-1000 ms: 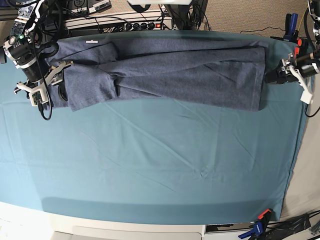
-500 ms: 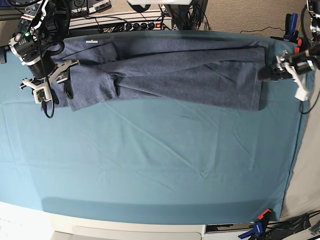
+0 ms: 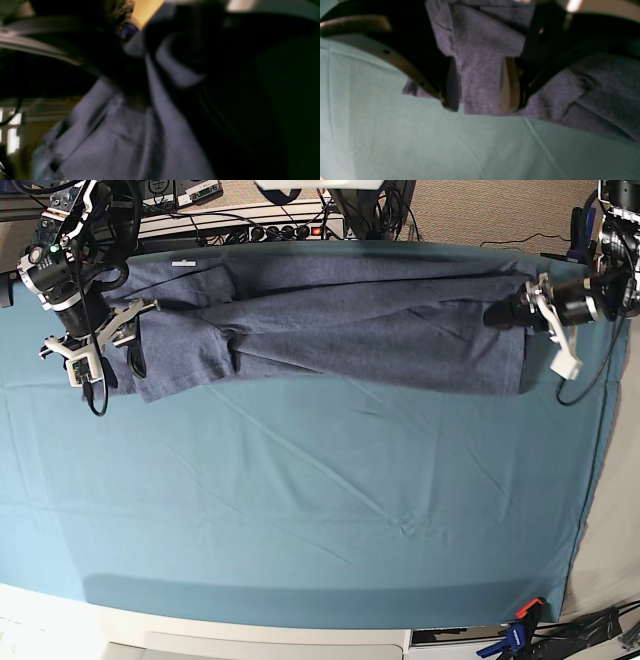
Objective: Fold the T-shirt properly
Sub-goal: 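Fold the shirt end with the left gripper toward the right gripper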
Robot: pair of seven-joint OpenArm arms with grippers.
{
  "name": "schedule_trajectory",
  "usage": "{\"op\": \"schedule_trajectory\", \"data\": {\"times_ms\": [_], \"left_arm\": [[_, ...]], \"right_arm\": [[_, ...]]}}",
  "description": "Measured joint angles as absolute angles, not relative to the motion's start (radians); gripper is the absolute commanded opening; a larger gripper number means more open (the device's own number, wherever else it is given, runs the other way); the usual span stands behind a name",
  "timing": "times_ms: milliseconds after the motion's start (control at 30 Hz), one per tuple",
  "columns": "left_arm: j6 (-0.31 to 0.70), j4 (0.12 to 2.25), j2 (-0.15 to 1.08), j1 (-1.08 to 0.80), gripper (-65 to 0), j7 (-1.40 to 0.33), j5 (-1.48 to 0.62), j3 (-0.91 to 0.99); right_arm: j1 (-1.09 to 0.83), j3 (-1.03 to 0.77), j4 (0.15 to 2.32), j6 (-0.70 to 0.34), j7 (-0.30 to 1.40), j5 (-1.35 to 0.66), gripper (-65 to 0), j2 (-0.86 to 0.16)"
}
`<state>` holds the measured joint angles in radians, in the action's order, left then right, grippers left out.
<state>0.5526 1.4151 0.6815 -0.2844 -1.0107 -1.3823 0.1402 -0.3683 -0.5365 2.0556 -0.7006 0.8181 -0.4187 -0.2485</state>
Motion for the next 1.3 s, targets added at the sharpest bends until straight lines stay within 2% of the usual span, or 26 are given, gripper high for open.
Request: {"op": "schedule_trajectory", "data": {"times_ms": [33, 133, 333, 467, 567, 767, 867, 1000, 1100, 1300], "left_arm": [[0.561, 1.429, 0.682, -0.287, -65.0, -1.011, -1.379, 0.140], [0.678, 1.503, 0.693, -0.287, -65.0, -1.023, -1.382, 0.140], [0.686, 1.781, 0.690, -0.286, -65.0, -1.026, -1.356, 0.140], [0.687, 1.980, 0.644, -0.286, -65.0, -0.957, -1.233, 0.120], [0.658, 2.059, 0.600, -0.284, -65.0, -0.892, -1.113, 0.031], [0.656, 2.032, 0.472, -0.266, -65.0, -0.823, -0.899, -0.239], [0.656, 2.013, 0.399, -0.210, -65.0, -0.816, -0.827, -0.311], [0.656, 2.014, 0.334, -0.160, -65.0, -0.810, -0.796, -0.339], [0.613, 2.014, 0.310, -0.150, -65.0, -0.806, -0.790, -0.339], [0.619, 1.993, 0.271, -0.149, -65.0, -0.787, -0.765, -0.339]], "right_arm": [[-0.368, -0.536, 2.056, -0.701, 0.818, -0.418, -37.4, -0.249], [-0.368, -0.537, 2.056, -0.701, 0.818, -0.418, -37.4, -0.248], [-0.369, -0.537, 2.056, -0.701, 0.818, -0.418, -37.4, -0.248], [-0.369, -0.537, 2.056, -0.701, 0.819, -0.418, -37.4, -0.246], [-0.369, -0.537, 2.056, -0.701, 0.819, -0.418, -37.4, -0.246], [-0.368, -0.537, 2.056, -0.701, 0.819, -0.418, -37.4, -0.247], [-0.368, -0.543, 2.056, -0.701, 0.822, -0.416, -37.4, -0.246], [-0.368, -0.614, 2.056, -0.675, 0.822, -0.415, -37.4, -0.246], [-0.368, -0.702, 2.056, -0.652, 0.823, -0.416, -37.4, -0.246], [-0.368, -0.850, 2.056, -0.575, 0.822, -0.416, -37.4, -0.246]]}}
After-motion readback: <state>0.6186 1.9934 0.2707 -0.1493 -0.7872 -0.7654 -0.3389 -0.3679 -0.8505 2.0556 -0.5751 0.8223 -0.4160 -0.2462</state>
